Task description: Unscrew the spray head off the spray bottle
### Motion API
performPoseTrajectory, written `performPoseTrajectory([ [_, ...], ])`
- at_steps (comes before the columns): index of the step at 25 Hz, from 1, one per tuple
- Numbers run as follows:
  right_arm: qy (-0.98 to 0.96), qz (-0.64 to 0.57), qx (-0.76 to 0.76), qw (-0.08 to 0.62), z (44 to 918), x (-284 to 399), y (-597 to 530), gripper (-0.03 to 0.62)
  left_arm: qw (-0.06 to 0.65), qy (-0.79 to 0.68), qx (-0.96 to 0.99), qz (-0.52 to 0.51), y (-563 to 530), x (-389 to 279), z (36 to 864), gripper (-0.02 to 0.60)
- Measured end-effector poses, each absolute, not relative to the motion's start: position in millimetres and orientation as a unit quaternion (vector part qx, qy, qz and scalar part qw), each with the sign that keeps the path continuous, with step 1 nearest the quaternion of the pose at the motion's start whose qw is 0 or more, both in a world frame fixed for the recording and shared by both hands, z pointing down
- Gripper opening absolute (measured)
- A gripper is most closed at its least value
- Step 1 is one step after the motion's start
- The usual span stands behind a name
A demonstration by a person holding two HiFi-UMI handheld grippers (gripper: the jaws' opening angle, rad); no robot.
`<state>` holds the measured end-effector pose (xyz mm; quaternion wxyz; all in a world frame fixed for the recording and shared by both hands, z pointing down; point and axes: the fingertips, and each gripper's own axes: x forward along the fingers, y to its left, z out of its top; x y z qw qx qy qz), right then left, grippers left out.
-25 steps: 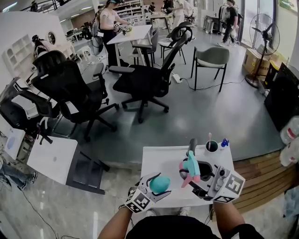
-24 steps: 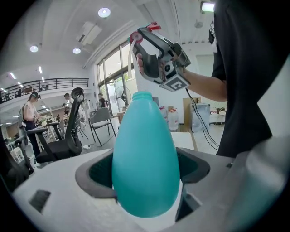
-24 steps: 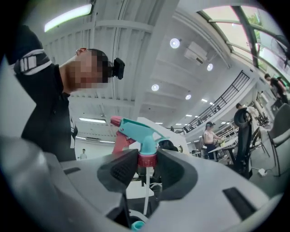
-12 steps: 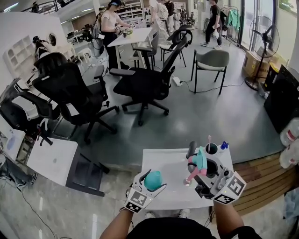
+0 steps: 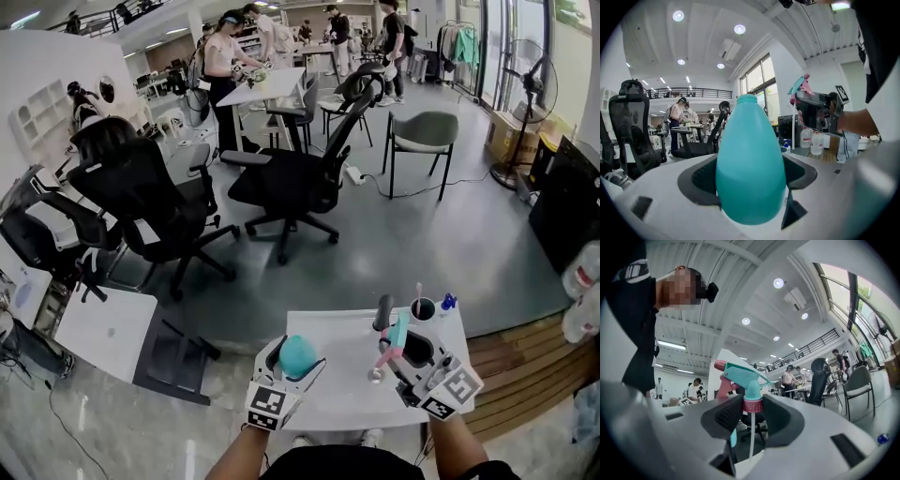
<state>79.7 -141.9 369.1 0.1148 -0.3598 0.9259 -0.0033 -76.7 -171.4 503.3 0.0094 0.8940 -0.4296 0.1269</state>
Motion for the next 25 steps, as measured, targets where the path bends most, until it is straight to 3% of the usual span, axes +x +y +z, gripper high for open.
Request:
performPoseTrajectory([
  [12, 0.916, 0.015, -0.4, 0.034, 423, 75, -137, 0.137, 0.017, -0.45, 0.89, 0.069, -174, -83, 480, 0.407],
  [25, 0.907, 0.006, -0.42, 0.025, 434, 73, -144, 0.137, 0.027, -0.463, 0.885, 0.039, -180, -92, 475, 0.407],
])
